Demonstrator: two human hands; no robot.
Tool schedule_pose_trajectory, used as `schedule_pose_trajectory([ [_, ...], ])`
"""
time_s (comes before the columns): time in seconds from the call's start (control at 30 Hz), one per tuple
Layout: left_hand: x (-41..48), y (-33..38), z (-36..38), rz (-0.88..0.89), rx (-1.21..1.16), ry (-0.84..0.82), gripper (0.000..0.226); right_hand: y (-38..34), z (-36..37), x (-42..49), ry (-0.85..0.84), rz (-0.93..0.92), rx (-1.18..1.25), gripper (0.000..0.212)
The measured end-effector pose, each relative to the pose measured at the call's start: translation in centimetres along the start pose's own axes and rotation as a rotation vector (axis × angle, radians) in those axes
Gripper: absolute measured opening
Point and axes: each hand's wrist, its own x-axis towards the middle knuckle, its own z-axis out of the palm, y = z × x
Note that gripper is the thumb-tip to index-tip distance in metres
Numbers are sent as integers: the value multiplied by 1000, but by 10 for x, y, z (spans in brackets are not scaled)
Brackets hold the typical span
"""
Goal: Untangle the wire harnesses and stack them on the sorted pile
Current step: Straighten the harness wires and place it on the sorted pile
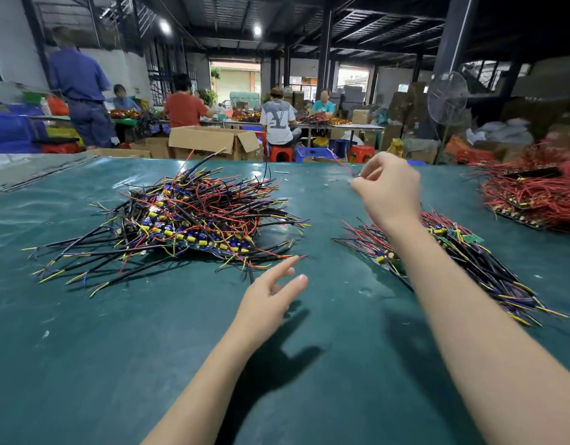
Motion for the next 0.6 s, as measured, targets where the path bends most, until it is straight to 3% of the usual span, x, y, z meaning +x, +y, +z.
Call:
schedule_pose_trajectory([
  [0.13,2,-3,7,55,108,21,30,45,-27,45,12,-56,-434,13],
  [0.27,-2,-10,9,135,402,-34,39,118,-13,28,-182,79,-720,15],
  [0.33,-2,-13,10,160,463,-46,40,143,-4,13,-251,178,-714,17],
  [0.4,2,-13,8,168,464,-33,40,145,0,18,-218,289,-605,12],
  [0.6,5,-20,8,173,459,-8,33,141,1,25,-209,329,-562,5],
])
